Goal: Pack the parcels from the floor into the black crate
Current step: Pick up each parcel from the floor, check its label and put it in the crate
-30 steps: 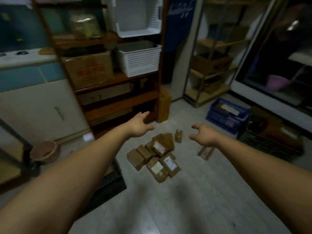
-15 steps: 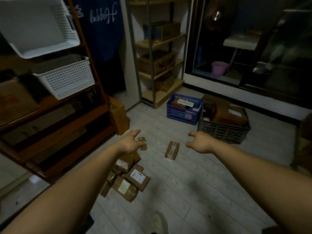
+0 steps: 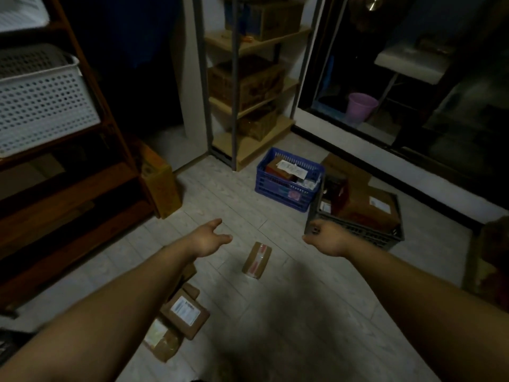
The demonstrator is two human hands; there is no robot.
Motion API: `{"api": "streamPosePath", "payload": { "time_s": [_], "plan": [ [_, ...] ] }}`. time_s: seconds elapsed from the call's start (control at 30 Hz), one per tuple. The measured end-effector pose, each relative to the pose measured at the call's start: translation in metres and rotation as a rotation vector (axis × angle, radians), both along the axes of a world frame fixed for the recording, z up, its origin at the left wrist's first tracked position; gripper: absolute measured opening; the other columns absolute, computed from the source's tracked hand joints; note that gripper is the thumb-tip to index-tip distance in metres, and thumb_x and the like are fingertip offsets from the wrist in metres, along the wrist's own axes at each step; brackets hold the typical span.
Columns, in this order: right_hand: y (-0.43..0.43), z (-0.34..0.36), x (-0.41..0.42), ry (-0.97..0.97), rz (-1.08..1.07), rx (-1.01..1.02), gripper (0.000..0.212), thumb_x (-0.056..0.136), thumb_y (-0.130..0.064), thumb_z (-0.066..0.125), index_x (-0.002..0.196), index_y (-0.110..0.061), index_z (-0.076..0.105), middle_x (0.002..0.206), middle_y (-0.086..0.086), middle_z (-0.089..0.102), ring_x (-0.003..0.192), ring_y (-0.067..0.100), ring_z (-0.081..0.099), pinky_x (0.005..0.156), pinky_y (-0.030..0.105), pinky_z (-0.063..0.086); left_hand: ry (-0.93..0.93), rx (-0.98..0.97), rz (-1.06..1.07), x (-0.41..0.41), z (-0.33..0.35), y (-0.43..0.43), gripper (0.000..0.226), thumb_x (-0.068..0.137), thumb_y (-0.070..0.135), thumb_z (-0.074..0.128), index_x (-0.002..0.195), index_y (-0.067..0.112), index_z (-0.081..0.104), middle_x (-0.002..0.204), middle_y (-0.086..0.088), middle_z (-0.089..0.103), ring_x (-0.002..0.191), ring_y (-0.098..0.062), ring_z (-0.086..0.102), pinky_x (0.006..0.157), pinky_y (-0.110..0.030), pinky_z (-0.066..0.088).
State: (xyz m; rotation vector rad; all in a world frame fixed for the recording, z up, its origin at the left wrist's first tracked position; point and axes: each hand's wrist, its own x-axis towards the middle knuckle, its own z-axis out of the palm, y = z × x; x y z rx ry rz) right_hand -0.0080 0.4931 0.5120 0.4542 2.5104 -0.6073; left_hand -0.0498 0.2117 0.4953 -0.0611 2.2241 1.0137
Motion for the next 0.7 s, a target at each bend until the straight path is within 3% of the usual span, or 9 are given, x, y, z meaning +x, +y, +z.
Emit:
{"api": "streamPosePath", "payload": {
  "time_s": [0.13,0.27,0.4,0.53,0.6,0.7],
  "plan": [
    [0.012,-0.012,-0.058,-0.006,0.005,-0.008,0.058,0.090,-0.038,0.059,0.141,-0.017,0.042,0.140,0.013,0.047,0.123,0.030,0.050,0.099,0.041,0.044,-0.046,-0.006,0.088,-0.041,-0.015,0.004,0.072,0.092,0.036,0.055,0.151,0.020,0.016,0.156,-0.008,0.024,0.138,-0.027,0.033,0.110,-0.033,0.031],
    [0.011,-0.033,-0.118,-0.067,0.132,-0.020,0.061,0.092,-0.037,0.056,0.146,-0.020,0.032,0.149,0.011,0.037,0.131,0.029,0.042,0.107,0.043,0.039,-0.083,0.007,0.243,-0.063,-0.034,0.012,0.068,0.095,0.033,0.051,0.151,0.019,0.014,0.155,-0.008,0.024,0.139,-0.025,0.031,0.100,-0.026,0.031],
    [0.018,-0.063,-0.180,-0.142,0.359,-0.041,0.063,0.094,-0.039,0.054,0.149,-0.021,0.027,0.155,0.006,0.026,0.136,0.027,0.036,0.110,0.039,0.036,-0.062,-0.018,0.417,-0.074,-0.062,0.023,0.070,0.092,0.042,0.052,0.150,0.021,0.019,0.149,-0.009,0.034,0.133,-0.028,0.037,0.110,-0.035,0.030],
    [0.039,-0.100,-0.242,-0.208,0.560,-0.045,0.063,0.097,-0.038,0.050,0.150,-0.019,0.024,0.156,0.008,0.023,0.138,0.027,0.033,0.108,0.034,0.034,-0.110,0.033,0.626,-0.090,-0.106,0.054,0.064,0.089,0.036,0.058,0.142,0.009,0.033,0.129,-0.019,0.050,0.112,-0.032,0.054,0.098,-0.043,0.046],
    [0.053,-0.126,-0.269,-0.250,0.597,-0.038,0.062,0.097,-0.038,0.050,0.150,-0.020,0.024,0.156,0.008,0.025,0.137,0.027,0.034,0.107,0.035,0.034,-0.127,0.029,0.708,-0.098,-0.124,0.079,0.067,0.091,0.033,0.057,0.147,0.014,0.026,0.138,-0.017,0.045,0.124,-0.031,0.047,0.104,-0.041,0.039],
    [0.072,-0.172,-0.298,-0.287,0.604,-0.027,0.061,0.096,-0.038,0.050,0.149,-0.019,0.025,0.153,0.010,0.030,0.132,0.027,0.040,0.103,0.033,0.037,-0.151,-0.011,0.761,-0.108,-0.167,0.110,0.072,0.090,0.035,0.058,0.150,0.021,0.021,0.156,-0.009,0.022,0.141,-0.029,0.027,0.112,-0.039,0.027]
  ]
}}
